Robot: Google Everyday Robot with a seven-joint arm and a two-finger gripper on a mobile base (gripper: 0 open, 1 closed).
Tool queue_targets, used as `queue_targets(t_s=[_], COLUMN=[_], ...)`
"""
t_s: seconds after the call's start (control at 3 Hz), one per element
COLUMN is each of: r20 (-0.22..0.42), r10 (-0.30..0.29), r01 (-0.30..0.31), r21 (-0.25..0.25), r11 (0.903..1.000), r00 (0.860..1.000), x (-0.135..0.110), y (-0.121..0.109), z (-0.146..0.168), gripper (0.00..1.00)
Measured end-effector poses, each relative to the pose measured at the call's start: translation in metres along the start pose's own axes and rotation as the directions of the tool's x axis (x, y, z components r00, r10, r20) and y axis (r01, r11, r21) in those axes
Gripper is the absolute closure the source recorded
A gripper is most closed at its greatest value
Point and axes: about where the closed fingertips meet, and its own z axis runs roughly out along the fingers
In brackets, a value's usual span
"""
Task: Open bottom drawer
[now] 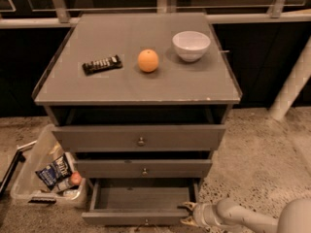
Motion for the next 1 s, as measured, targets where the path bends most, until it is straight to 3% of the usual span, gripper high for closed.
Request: queue_targets(t_s=[0.33,0.67,1.0], r20=[0.0,-0.001,-0.001], r10=[0.0,-0.001,-0.001], r01=[0.0,0.001,0.001], r21=[0.0,-0.001,-0.001], r11=[1.0,1.0,1.0], r00=[1.0,1.0,1.0], x=[-0.003,0.005,0.005], y=[-0.001,0.013,0.013], z=[-0.003,-0.008,-0.008], gripper=[0.85,1.0,0.81])
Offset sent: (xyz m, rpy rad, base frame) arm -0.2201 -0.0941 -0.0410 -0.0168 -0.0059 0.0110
